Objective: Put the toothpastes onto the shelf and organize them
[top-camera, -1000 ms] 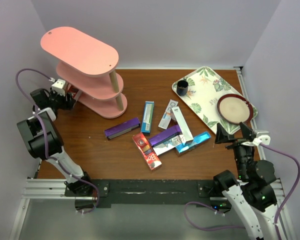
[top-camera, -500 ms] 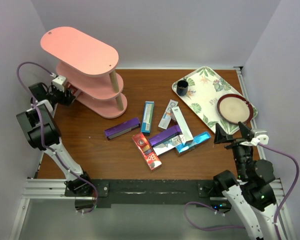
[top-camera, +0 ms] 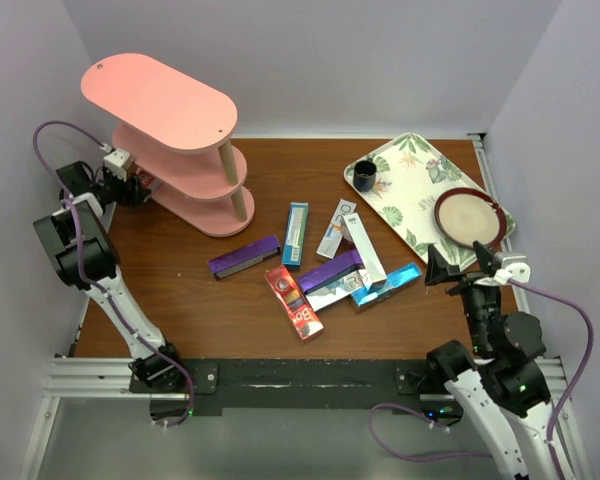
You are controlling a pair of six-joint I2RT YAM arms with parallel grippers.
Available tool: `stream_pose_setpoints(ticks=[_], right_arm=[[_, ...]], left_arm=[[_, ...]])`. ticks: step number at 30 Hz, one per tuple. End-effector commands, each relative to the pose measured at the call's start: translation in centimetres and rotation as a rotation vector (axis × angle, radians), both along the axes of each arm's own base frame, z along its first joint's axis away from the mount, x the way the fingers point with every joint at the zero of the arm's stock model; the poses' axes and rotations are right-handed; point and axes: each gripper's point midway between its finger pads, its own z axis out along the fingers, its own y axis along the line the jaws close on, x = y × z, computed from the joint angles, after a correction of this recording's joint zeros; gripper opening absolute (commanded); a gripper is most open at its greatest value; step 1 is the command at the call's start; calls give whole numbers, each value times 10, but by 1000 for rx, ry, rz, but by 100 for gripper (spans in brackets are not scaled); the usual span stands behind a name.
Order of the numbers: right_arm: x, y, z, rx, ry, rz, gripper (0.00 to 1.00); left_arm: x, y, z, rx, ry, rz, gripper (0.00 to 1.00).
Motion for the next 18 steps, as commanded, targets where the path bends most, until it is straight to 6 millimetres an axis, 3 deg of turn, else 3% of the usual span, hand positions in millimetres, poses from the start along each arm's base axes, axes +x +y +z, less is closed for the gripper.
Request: stream_pose_setpoints(ticks=[1,12,17,18], right_arm=[[5,3,4,-34,-9,5,99],[6,5,2,-45,0,12,99],[7,5,2,-47,2,15,99],[7,5,2,-47,2,15,99]], left_arm=[[15,4,25,27,-100,-65,30],[22,5,28,20,-117,-87,36],[24,6,33,26,-127,-76,42],[23,7,35,24,-128,-68,50]])
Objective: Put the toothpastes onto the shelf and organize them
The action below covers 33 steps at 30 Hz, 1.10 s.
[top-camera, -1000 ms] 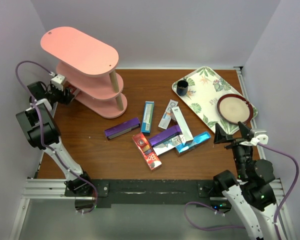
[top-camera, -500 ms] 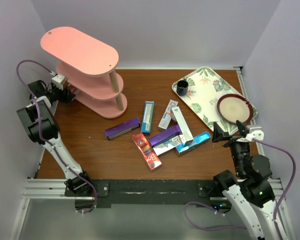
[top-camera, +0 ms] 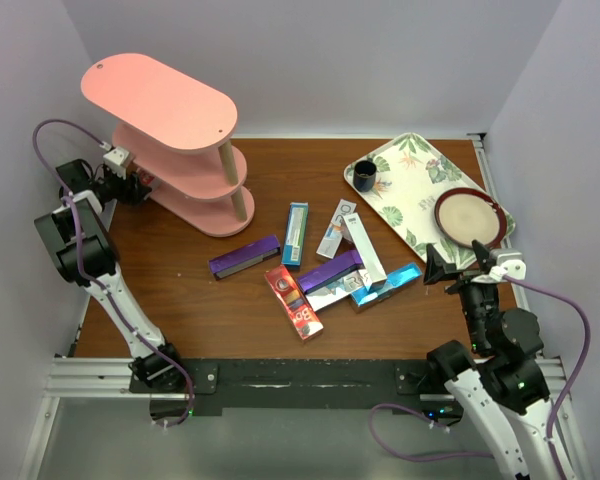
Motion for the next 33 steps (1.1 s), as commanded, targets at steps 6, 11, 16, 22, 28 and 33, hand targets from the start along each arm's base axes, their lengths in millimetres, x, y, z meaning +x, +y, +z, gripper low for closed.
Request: stream_pose_setpoints(ticks=[6,11,16,22,28,33], right_arm=[[0,5,9,-8,-31,26,99],[-3,4,12,0,-45,32,99],[-8,4,17,11,-71,43,99],[-12,4,21,24,-95,52,99],[-19,-1,26,45,-126,41,99],[-21,0,29,53,-130,50,99]], left_arm=[[9,5,48,33,-139,-16,100],[0,2,57,34,-160,-3,100],[-19,-1,75,21,-196,37,100],[-50,-12,100,16,-261,125,100],[-90,-15,137,-52,-369,360,100],[-137,-30,156,-204,-440,547,100]])
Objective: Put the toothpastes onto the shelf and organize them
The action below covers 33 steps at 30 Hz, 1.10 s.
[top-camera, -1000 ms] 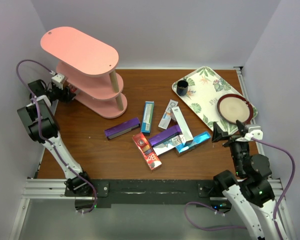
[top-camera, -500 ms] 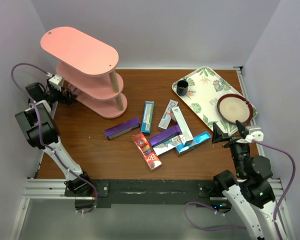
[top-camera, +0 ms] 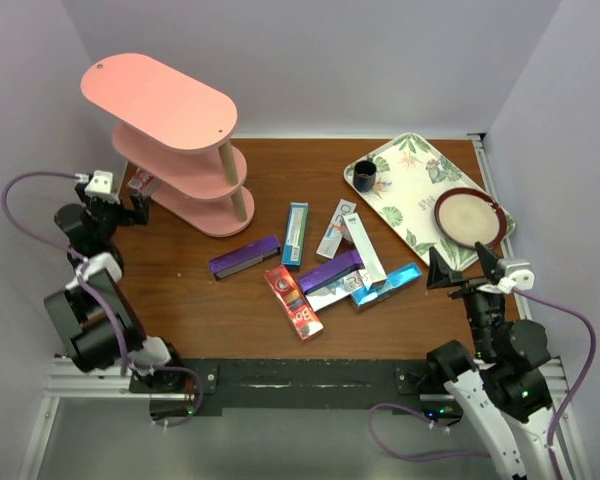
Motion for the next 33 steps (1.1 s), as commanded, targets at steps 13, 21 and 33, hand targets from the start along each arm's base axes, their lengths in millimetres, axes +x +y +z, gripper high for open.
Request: stream_pose_setpoints(ticks=[13,21,33], right_arm=[[-11,2,20,32,-71,40,99],[1,21,16,30,34,108,99],[33,98,-48,-7,666,354,99]], left_arm=[[-77,-37,7,-409,95,483,100],[-105,-85,18,-403,205,401,100],[-140,-180,48,-324,204,-19,100]])
